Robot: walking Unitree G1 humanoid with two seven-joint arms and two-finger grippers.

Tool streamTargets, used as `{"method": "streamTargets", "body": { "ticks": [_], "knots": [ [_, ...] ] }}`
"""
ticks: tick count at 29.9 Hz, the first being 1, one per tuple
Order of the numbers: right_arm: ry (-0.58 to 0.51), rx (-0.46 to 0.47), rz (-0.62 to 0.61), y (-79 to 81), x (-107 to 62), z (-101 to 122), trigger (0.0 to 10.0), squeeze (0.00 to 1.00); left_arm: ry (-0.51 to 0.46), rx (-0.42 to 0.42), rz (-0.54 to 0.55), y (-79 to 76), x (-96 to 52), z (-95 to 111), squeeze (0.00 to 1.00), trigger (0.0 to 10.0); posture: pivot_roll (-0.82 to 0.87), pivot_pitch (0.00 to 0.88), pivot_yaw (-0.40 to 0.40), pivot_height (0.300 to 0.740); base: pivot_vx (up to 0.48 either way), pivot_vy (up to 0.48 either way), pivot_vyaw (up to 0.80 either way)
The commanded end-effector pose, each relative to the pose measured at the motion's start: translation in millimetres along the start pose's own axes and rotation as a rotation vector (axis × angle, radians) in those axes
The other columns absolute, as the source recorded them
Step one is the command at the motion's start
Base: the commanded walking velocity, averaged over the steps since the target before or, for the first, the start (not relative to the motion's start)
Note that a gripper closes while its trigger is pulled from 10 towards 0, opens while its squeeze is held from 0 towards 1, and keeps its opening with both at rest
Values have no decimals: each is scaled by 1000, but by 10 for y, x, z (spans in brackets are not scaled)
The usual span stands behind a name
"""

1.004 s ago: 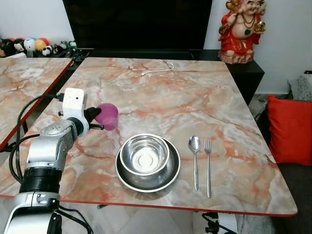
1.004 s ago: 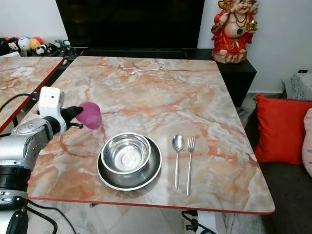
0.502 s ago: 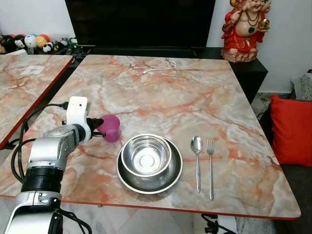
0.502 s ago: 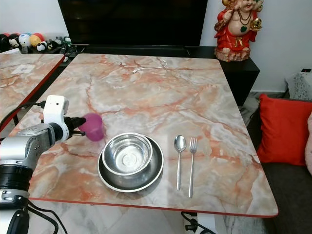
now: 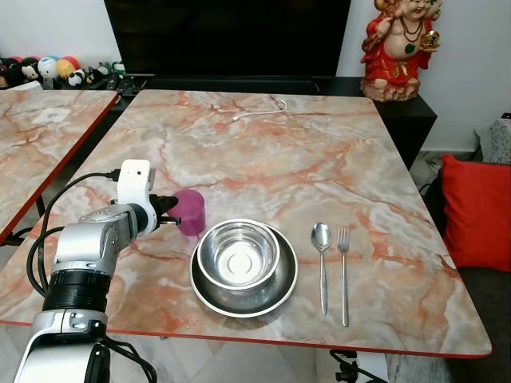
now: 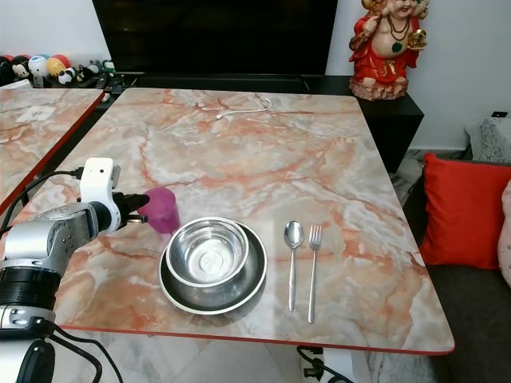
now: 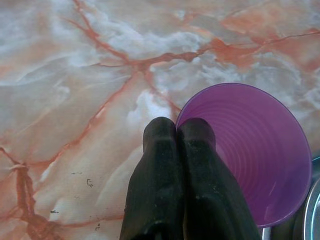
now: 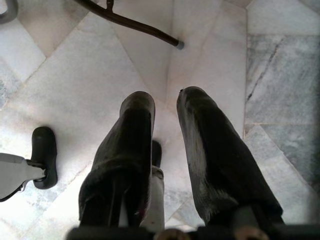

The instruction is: Setting the table

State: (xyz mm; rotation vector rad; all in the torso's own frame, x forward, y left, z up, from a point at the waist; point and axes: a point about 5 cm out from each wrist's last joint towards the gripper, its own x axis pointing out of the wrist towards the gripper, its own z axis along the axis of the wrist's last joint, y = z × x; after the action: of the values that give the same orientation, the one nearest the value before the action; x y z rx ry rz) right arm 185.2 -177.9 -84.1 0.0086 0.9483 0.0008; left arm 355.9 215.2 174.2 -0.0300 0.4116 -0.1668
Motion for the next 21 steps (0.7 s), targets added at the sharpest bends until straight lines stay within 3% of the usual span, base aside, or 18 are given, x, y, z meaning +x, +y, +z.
{"method": "streamTargets", "body": {
  "ticks": [1, 6, 7, 8, 21],
  "knots": [
    [14, -11, 4, 4, -1, -17, 10000, 0, -14, -1, 11, -4, -30, 33, 47, 10000, 29, 0, 11, 740, 0, 0, 0],
    [7, 0, -1, 1, -3, -19, 10000, 0, -22, 1, 19, 8, -34, 65, 55, 10000, 22, 0, 13, 740, 0, 0, 0],
    [6, 1, -1, 4, -3, -19, 10000, 0, -22, 1, 20, 11, -36, 64, 455, 10000, 22, 0, 12, 740, 0, 0, 0],
    [5, 1, 0, 6, -3, -20, 10000, 0, -21, 2, 22, 9, -37, 58, 490, 10000, 25, 0, 12, 740, 0, 0, 0],
    [9, -3, 2, 14, -3, -29, 10000, 0, -21, 3, 26, 0, -42, 56, 486, 10000, 30, 0, 14, 740, 0, 0, 0]
  ]
}}
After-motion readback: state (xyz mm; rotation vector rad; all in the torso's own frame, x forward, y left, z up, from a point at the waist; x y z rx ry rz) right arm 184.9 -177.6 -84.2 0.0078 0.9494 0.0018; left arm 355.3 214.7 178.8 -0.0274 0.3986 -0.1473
